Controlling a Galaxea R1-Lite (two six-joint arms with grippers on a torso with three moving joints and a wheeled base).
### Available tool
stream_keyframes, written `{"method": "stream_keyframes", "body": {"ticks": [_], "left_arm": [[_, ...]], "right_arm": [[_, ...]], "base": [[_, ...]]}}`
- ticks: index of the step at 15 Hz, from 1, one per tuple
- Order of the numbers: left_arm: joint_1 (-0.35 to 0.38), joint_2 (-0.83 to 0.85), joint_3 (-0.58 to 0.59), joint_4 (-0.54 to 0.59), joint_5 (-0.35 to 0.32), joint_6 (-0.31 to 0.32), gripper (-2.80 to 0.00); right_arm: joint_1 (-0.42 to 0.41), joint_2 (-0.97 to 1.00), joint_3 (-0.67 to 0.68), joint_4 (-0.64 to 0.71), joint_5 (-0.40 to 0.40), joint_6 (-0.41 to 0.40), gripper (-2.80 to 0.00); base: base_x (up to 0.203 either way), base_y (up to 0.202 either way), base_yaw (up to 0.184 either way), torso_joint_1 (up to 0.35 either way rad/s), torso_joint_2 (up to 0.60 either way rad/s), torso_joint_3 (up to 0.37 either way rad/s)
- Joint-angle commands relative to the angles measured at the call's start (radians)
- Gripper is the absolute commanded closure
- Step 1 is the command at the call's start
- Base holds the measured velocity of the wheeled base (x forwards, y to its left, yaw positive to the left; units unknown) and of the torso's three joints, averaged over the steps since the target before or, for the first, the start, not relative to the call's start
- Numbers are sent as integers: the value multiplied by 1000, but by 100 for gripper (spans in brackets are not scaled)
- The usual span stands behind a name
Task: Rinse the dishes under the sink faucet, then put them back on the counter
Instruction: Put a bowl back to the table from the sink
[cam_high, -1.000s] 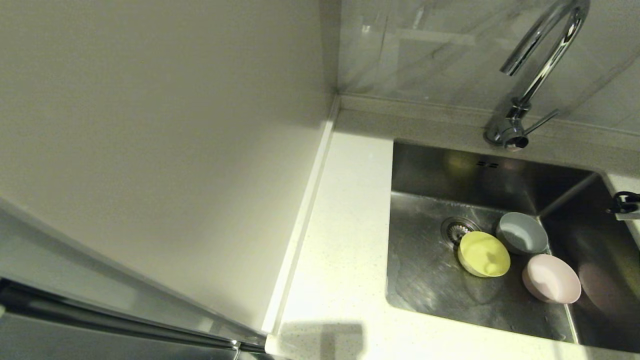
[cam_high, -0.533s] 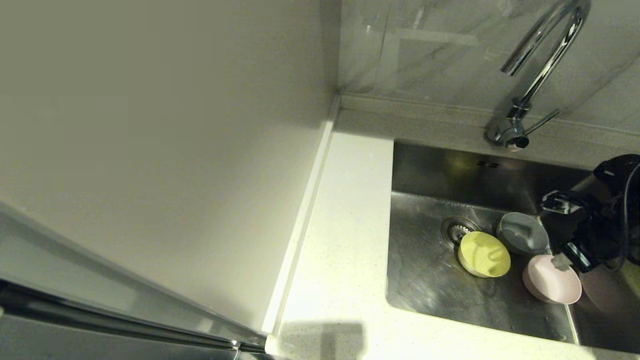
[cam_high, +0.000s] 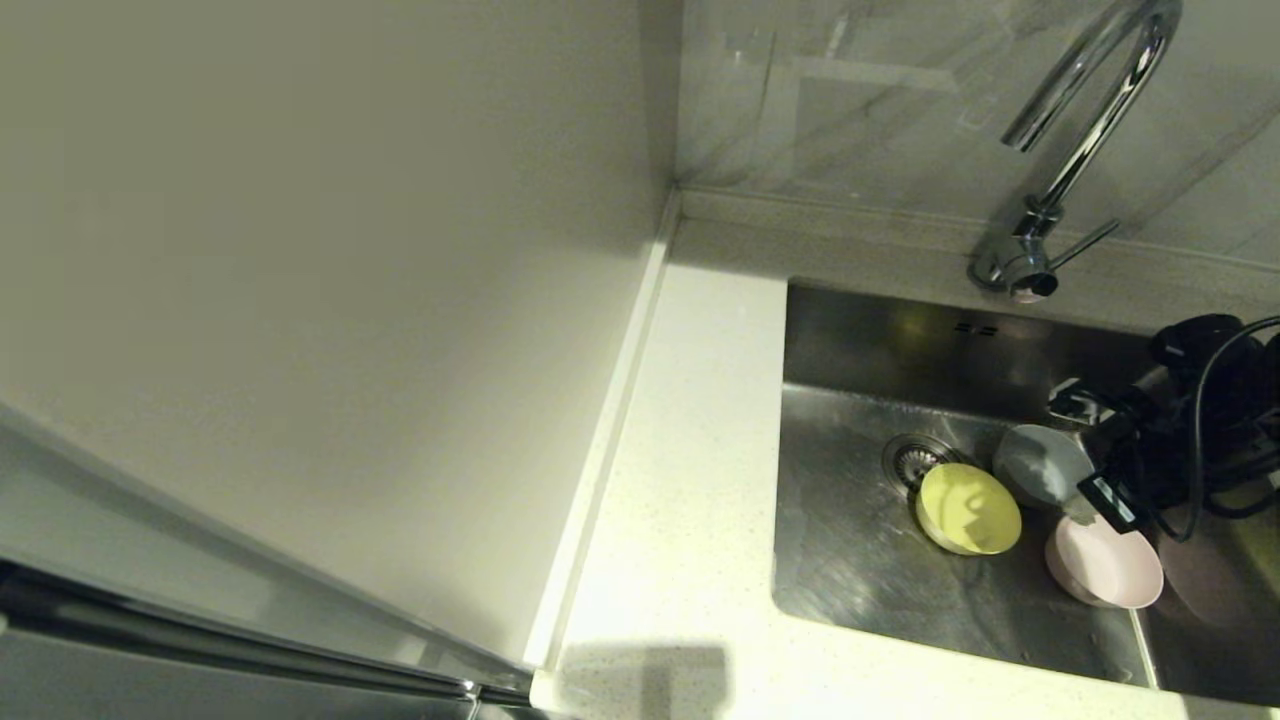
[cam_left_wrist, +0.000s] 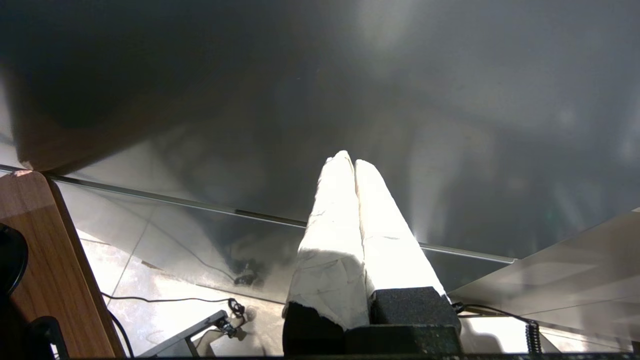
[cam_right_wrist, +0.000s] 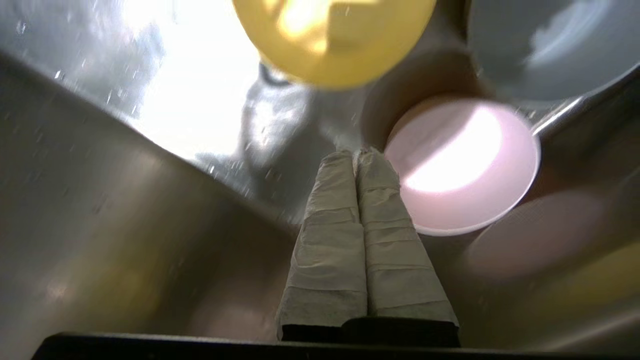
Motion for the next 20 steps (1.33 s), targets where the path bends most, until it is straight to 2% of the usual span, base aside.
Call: {"method": "stream_keyframes", "body": {"ticks": [1,19,20], "left_arm": [[0,0,3,0,0,0,0],[0,0,3,0,0,0,0],[0,0,3,0,0,0,0]], "right_arm": [[6,17,0,-15,3,-3,0],[23,88,-29,-77,0,-18,0],[23,93,-27,-109,0,-19,-280]], "base": [[0,0,0,0,0,0],[0,0,0,0,0,0],[0,0,0,0,0,0]]}}
